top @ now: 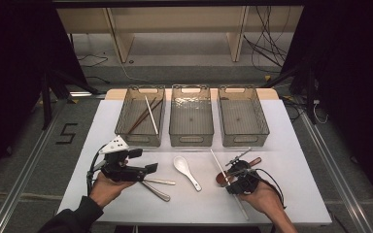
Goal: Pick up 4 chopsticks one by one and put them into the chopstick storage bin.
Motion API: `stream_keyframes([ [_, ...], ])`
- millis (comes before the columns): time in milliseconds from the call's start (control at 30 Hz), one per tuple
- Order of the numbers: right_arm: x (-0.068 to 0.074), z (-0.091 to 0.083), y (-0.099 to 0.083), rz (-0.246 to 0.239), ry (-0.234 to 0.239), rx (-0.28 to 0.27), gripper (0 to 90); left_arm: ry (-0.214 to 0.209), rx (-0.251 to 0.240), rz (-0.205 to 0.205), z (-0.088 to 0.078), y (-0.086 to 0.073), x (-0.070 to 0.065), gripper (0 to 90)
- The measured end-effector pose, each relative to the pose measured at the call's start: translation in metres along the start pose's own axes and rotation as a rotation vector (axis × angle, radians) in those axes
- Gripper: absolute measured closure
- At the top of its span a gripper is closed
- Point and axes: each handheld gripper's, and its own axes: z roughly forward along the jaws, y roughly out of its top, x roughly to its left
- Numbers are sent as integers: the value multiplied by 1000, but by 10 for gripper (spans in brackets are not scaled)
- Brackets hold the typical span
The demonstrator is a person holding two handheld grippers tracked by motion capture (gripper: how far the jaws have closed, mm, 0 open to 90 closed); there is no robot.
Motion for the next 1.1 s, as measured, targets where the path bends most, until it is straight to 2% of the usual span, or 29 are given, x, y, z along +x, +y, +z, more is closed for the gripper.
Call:
stream_keyframes([
  [333, -1, 0, 1, 17, 1, -2, 844, 0, 7, 5, 1, 0, 0, 156],
  [500, 1, -2, 2, 0, -15, -2, 854, 1, 16, 3, 2, 0, 0, 156],
  [667, 2, -9, 2, -17, -13, -31, 857, -7, 27, -4, 4, 0, -1, 156],
  [933, 13, -25, 8, -50, 8, -161, 856, -73, 39, -73, 14, 4, -7, 156],
  [1100, 28, -31, 17, -91, 35, -244, 856, -105, 35, -142, 21, 10, -9, 161],
])
